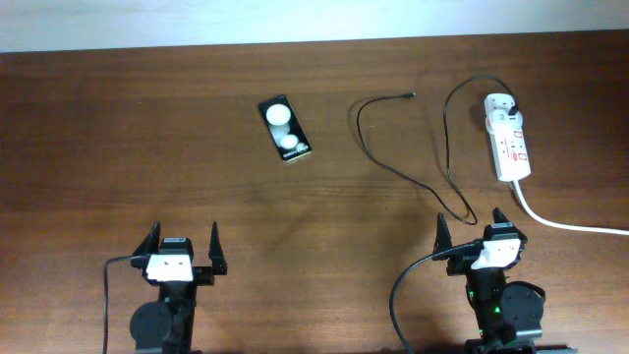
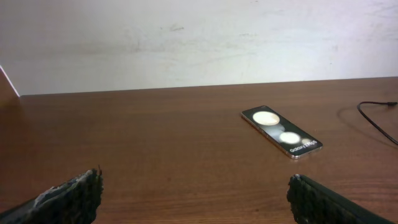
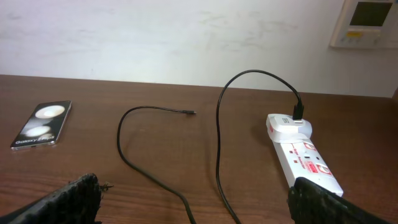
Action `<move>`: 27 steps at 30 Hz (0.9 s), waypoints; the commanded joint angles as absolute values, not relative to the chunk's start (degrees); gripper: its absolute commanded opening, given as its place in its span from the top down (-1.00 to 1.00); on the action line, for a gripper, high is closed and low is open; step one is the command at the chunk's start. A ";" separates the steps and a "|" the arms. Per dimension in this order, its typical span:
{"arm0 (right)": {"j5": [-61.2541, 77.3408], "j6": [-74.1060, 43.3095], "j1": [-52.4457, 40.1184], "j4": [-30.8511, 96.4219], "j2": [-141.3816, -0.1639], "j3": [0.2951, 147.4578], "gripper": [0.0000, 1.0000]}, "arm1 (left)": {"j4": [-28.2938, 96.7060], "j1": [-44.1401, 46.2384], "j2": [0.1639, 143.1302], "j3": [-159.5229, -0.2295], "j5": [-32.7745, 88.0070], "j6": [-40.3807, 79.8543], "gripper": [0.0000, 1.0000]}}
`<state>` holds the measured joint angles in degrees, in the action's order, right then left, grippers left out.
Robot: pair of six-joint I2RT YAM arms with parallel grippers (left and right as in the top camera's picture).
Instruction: Plug charger to phone and switch on socket
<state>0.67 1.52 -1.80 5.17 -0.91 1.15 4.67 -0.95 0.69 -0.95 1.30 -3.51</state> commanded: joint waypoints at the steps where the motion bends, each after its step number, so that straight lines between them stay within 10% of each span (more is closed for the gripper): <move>1: 0.62 1.50 -1.76 5.08 -0.36 0.54 -0.97 | 4.60 -1.28 0.38 -0.54 1.72 -4.43 -0.98; 16: 0.60 1.52 -1.76 5.08 -0.36 0.54 -0.97 | 1.54 -1.28 3.14 -9.04 7.16 -4.14 -0.98; 27: 0.60 1.50 -1.76 5.08 -0.36 0.54 -0.97 | 24.58 5.17 53.60 -57.45 10.87 -1.26 -0.98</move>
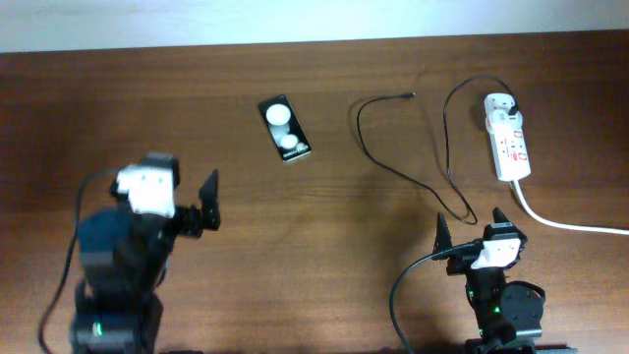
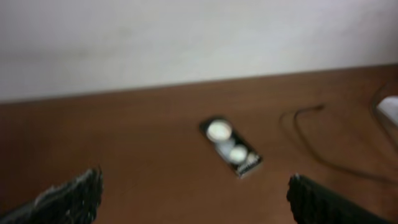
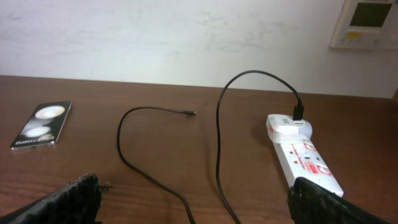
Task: Plug charger to phone and switch on socket
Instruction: 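Reach the left gripper to the black phone and grasp it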
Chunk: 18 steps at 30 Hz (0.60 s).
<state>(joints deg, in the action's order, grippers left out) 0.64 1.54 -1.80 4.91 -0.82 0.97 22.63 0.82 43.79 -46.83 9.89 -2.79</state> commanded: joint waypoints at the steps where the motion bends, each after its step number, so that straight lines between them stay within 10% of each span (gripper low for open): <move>1: 0.60 1.50 -1.76 5.08 -0.36 0.54 -0.97 | 28.10 9.02 60.34 -64.31 7.66 1.08 -0.97; 12: 0.60 1.50 -1.76 5.08 -0.36 0.54 -0.97 | 32.64 23.59 89.56 -82.56 2.55 2.81 -0.98; 18: 0.60 1.50 -1.76 5.08 -0.36 0.54 -0.97 | 30.37 23.64 96.68 -84.55 -14.41 26.59 -0.99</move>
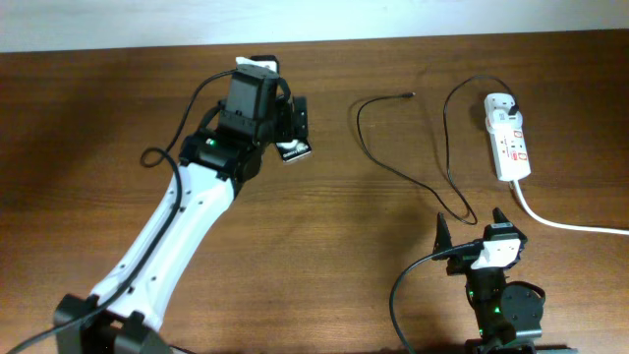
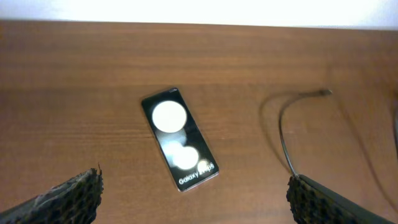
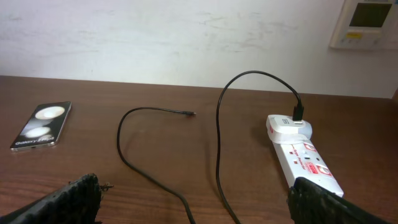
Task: Plug charger to phone and switch on socket
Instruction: 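Reach the left gripper to the black phone and grasp it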
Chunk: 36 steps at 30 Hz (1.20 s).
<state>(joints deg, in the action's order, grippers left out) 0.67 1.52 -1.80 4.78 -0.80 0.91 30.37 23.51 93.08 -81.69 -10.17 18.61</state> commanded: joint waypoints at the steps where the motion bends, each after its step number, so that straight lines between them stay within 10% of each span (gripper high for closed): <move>1: 0.60 1.50 -1.76 5.08 -0.36 0.54 -0.97 | 31.07 23.64 98.56 -86.28 -14.41 27.86 -0.99; 10: 0.60 1.50 -1.76 5.08 -0.36 0.54 -0.97 | 58.67 20.62 126.67 -124.70 -10.61 35.38 -0.99; 36: 0.60 1.52 -1.76 5.08 -0.36 0.54 -0.97 | 54.54 18.35 144.44 -124.88 -2.81 35.38 -0.98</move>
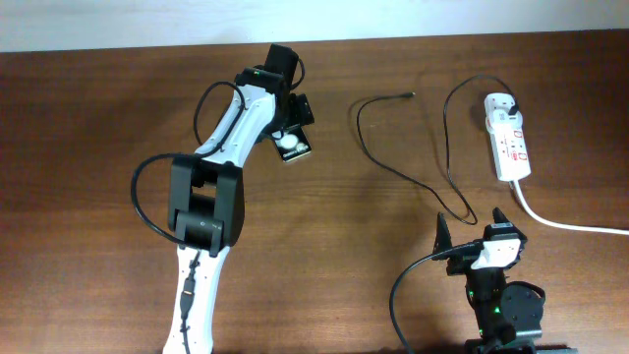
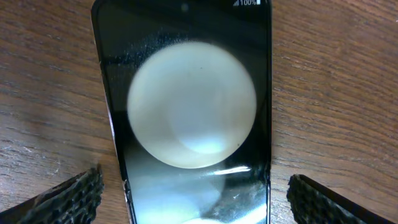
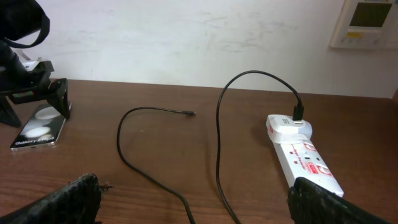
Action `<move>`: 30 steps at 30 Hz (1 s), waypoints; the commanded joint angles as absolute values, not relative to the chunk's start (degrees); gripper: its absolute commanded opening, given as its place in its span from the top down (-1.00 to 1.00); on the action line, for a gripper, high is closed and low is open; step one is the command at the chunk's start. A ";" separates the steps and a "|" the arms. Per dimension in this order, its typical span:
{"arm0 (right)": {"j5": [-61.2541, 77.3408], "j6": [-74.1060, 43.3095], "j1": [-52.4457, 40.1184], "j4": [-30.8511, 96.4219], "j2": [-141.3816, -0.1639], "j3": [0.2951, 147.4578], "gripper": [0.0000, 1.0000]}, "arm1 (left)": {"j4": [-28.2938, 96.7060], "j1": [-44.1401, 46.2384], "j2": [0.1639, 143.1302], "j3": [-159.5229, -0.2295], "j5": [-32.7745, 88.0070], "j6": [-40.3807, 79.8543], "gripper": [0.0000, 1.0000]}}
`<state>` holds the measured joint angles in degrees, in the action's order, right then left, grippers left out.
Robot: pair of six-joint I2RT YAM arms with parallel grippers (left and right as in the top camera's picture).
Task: Plug charger to phone and switch on socket
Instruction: 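Reach the left gripper to the black phone and grasp it, then lift the black phone off the table with the left gripper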
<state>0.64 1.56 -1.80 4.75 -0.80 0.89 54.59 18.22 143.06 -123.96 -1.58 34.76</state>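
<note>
The black phone (image 1: 293, 146) lies screen-up on the brown table, left of centre at the back; it fills the left wrist view (image 2: 186, 112). My left gripper (image 1: 286, 116) is low over its far half and open, one finger (image 2: 68, 196) on each side. The black charger cable (image 1: 366, 138) loops across the table. Its free tip (image 1: 410, 95) lies bare, and its other end is plugged into the white power strip (image 1: 509, 143). My right gripper (image 1: 471, 228) rests open at the front right, holding nothing. The right wrist view shows the cable tip (image 3: 193, 112) and the strip (image 3: 305, 155).
The strip's white mains cord (image 1: 575, 226) runs off the right edge. A white wall borders the table's far edge, with a wall panel (image 3: 367, 22) at the right. My left arm (image 1: 211, 187) stretches from the front to the phone.
My left gripper was well above the phone, with the whole phone in its view. Now it is close down over the phone, its fingers either side. The phone, cable and right arm have not moved.
Both arms rested at the front edge with open grippers. Then my left arm was raised and turned toward the phone. After that it was extended above the phone, and now it is down at it. My right arm stayed put throughout.
</note>
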 commanded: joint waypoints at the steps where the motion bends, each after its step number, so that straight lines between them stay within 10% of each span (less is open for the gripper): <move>1: 0.60 1.50 -1.76 5.08 -0.36 0.54 -0.97 | 54.52 18.46 144.44 -124.86 -2.87 35.38 -0.98; 10: 0.60 1.50 -1.76 5.08 -0.36 0.54 -0.97 | 54.92 20.69 149.77 -124.86 -4.73 35.38 -0.98; 21: 0.60 1.52 -1.76 5.08 -0.36 0.54 -0.97 | 62.48 21.23 150.47 -124.88 -4.73 30.13 -0.40; 25: 0.60 1.50 -1.76 5.08 -0.36 0.54 -0.97 | 68.03 21.21 150.47 -124.88 -3.86 25.98 -0.46; 30: 0.60 1.52 -1.76 5.08 -0.36 0.54 -0.97 | 69.14 21.23 150.47 -124.88 -3.86 26.06 -1.00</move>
<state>0.67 1.56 -1.80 4.75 -0.80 0.89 67.94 20.71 145.51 -127.68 -3.49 27.88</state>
